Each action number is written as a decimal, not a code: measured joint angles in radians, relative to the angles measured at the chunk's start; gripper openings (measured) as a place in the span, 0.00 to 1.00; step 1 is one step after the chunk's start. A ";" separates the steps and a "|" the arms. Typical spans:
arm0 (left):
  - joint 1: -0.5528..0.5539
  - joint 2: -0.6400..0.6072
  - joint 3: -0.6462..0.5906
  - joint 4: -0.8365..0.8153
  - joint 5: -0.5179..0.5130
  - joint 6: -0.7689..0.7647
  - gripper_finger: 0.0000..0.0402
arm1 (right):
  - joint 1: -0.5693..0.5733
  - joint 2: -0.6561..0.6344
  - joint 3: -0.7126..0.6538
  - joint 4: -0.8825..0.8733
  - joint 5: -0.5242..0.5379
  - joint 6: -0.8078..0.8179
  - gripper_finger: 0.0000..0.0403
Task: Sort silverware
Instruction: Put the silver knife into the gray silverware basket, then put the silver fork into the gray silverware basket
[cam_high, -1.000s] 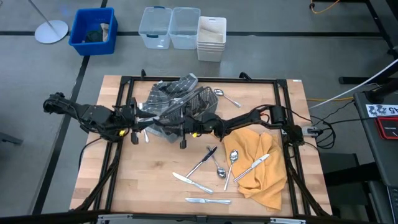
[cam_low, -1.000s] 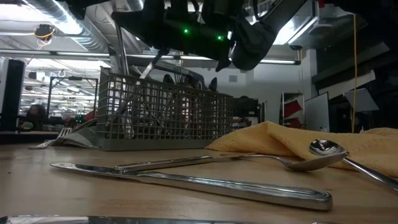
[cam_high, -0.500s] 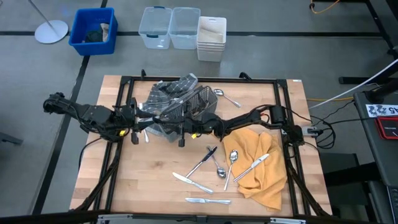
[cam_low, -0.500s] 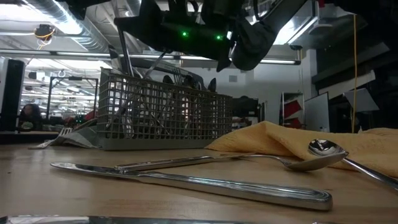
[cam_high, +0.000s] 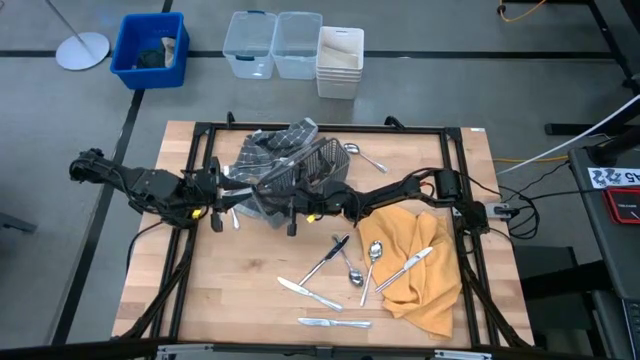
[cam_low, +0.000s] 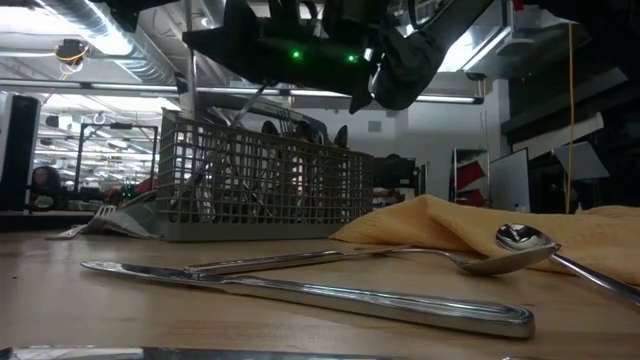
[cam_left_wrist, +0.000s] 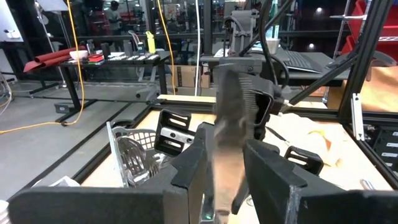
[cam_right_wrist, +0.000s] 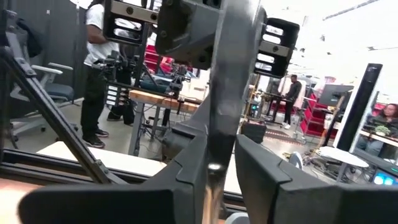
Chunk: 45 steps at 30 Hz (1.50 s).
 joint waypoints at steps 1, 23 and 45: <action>0.000 0.000 0.000 0.000 0.000 0.000 0.25 | 0.000 0.000 0.000 -0.001 0.008 0.001 0.23; 0.016 0.062 0.040 -0.086 -0.037 -0.118 0.25 | -0.003 -0.103 -0.007 -0.131 0.072 0.003 0.27; 0.017 0.276 0.387 -1.089 0.180 -1.016 0.25 | -0.002 -0.528 -0.003 -1.211 0.316 0.000 0.27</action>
